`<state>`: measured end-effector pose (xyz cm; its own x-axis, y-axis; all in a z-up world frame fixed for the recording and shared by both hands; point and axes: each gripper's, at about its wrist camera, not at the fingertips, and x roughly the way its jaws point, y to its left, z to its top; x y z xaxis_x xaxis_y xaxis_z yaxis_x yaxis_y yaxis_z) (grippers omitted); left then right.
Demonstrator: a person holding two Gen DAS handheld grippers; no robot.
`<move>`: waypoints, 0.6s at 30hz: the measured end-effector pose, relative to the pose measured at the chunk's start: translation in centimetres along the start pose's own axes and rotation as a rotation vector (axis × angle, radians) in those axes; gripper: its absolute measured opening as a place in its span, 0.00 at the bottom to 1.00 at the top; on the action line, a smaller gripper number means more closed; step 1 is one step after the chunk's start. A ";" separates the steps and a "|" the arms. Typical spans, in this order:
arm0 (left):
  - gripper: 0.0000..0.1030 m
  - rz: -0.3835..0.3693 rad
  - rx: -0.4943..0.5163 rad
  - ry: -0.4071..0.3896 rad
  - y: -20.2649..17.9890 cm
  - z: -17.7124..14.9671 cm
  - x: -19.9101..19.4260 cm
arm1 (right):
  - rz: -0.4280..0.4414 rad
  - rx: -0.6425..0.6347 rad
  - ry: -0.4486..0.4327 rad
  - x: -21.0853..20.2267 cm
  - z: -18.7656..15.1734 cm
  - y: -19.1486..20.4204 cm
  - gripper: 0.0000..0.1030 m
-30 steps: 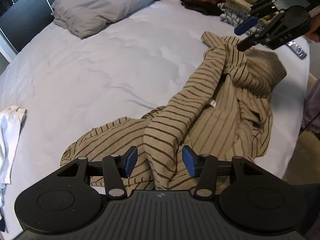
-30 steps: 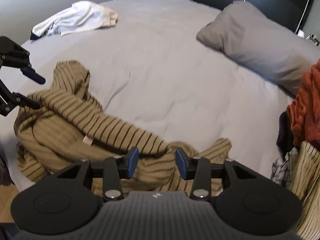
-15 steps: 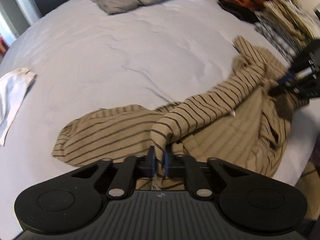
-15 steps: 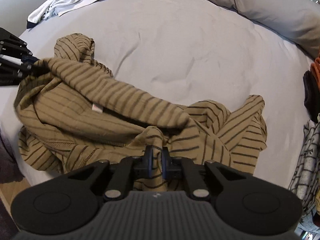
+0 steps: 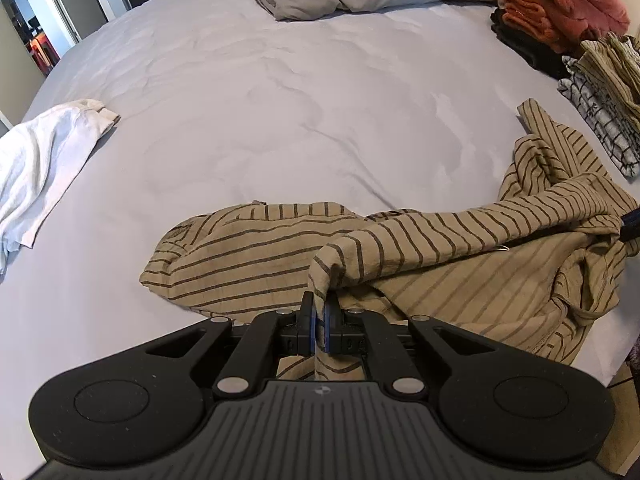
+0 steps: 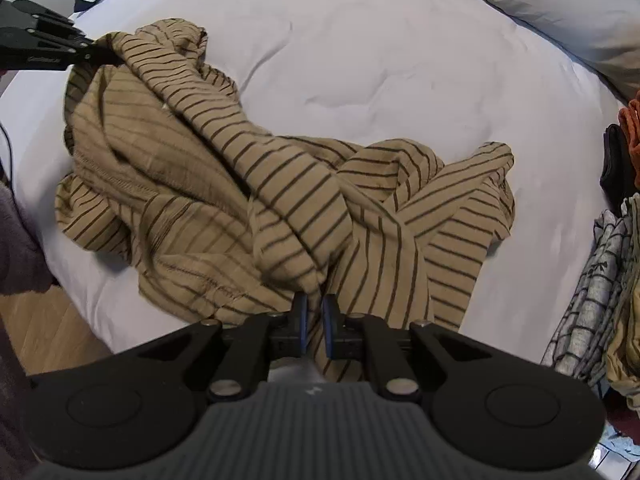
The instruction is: Fold clothes
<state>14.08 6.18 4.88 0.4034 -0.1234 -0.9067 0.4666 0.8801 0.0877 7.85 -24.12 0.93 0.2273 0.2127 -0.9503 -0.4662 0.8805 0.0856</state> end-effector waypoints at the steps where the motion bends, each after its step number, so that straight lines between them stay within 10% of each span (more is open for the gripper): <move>1: 0.02 -0.004 -0.008 0.002 0.2 0.0 0.0 | 0.002 0.008 -0.013 -0.4 -0.1 0.0 0.12; 3: 0.02 -0.011 -0.014 0.007 0.3 0.2 0.2 | 0.008 0.028 -0.057 -1.3 -0.3 0.0 0.14; 5: 0.02 -0.013 -0.010 0.011 0.1 0.2 0.1 | 0.016 0.049 -0.107 -2.0 0.0 0.2 0.49; 9: 0.02 -0.011 0.003 0.005 -0.4 0.3 0.0 | 0.001 0.066 -0.140 -1.9 0.8 1.1 0.52; 15: 0.02 -0.004 -0.017 -0.010 0.2 0.3 -0.2 | -0.010 0.136 -0.057 1.1 1.1 1.1 0.45; 17: 0.02 0.001 -0.040 -0.033 0.7 0.4 -0.7 | 0.036 0.155 -0.026 1.8 0.8 0.7 0.09; 18: 0.02 0.006 -0.053 -0.046 0.9 0.5 -1.0 | 0.045 0.155 -0.029 1.7 0.8 0.7 0.09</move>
<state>14.48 6.92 6.05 0.4421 -0.1381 -0.8863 0.4226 0.9036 0.0700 8.59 -22.76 -0.39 0.2346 0.2632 -0.9358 -0.3390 0.9244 0.1750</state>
